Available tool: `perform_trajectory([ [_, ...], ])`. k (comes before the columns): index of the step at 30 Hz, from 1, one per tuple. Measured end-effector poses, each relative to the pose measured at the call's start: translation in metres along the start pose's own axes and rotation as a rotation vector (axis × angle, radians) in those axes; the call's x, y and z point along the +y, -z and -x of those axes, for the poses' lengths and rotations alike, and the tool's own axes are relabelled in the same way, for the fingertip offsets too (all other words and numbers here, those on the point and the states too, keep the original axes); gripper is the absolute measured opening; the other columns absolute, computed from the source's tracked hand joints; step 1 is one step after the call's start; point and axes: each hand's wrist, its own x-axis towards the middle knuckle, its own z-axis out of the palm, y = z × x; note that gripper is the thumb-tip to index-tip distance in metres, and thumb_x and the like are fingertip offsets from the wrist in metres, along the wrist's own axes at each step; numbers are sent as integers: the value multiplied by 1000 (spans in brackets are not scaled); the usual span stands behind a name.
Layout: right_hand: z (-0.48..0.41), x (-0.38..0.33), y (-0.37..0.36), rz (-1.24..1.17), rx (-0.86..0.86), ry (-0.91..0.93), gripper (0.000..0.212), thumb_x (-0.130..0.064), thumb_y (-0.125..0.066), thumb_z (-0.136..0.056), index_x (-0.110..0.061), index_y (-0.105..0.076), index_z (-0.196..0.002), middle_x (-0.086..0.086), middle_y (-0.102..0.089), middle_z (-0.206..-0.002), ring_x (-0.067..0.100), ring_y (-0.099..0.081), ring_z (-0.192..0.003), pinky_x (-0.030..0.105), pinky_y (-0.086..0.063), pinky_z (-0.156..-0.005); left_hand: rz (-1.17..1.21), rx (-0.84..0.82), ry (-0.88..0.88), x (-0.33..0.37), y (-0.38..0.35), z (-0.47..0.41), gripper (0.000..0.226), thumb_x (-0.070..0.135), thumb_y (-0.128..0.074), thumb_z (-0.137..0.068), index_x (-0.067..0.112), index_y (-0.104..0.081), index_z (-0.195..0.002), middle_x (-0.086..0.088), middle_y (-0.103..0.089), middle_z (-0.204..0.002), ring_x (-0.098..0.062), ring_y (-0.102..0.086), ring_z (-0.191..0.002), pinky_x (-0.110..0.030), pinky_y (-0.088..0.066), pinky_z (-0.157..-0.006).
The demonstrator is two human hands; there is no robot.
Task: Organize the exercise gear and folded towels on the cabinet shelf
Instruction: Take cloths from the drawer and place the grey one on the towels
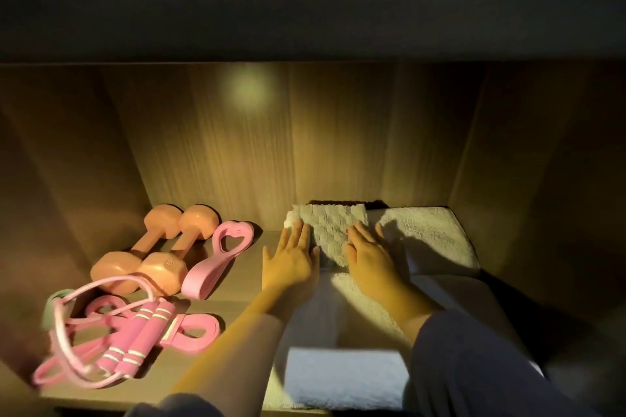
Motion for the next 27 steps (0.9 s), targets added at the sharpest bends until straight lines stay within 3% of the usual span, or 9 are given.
perform_trajectory([
  [2, 6, 3, 3, -15, -80, -81, 54, -40, -20, -105, -24, -14, -157, -6, -5, -165, 26, 3, -151, 56, -4, -119, -10, -58, 29, 1, 7, 5, 60, 43, -20, -105, 19, -3, -157, 4, 7, -164, -16, 6, -151, -53, -5, -120],
  [6, 34, -3, 25, 92, -18, -31, 57, -43, -20, -104, -26, -10, -157, -7, 1, -164, 24, 6, -151, 57, -1, -118, -18, -15, 3, 11, 31, 30, 63, 44, -23, -104, 19, -1, -157, 1, 7, -164, -17, 7, -151, -51, -7, -120],
  [12, 103, -27, 82, 45, -176, -32, 58, -50, -16, -103, -32, 1, -156, -14, 6, -163, 15, 13, -150, 48, 4, -120, 95, -63, -7, 30, 66, 110, 63, 43, -32, -103, 22, -7, -157, 9, 7, -164, -9, 8, -149, -46, -1, -121],
  [16, 185, -43, 109, 1, -157, 41, 59, -48, -23, -103, -26, -11, -156, -4, -20, -162, 22, -14, -150, 53, -17, -118, 109, -63, -66, 44, 84, 190, 61, 43, -33, -103, 20, -15, -156, 5, -3, -164, -11, 1, -150, -48, -6, -122],
  [19, 258, -50, 118, -100, -193, 101, 60, -49, -26, -103, -26, -10, -156, -8, -8, -164, 18, -3, -151, 51, -11, -121, 146, -111, -100, 50, 93, 260, 60, 41, -37, -102, 21, -18, -156, 5, -7, -164, -11, -2, -150, -49, -10, -121],
  [27, 438, -56, 110, -288, -405, 137, 61, -50, -32, -102, -29, -13, -156, -14, -7, -163, 11, -2, -150, 45, -11, -120, 346, -190, -14, 46, 84, 444, 53, 33, -48, -100, 25, -34, -151, 9, -27, -159, -6, -15, -148, -46, -17, -121],
])
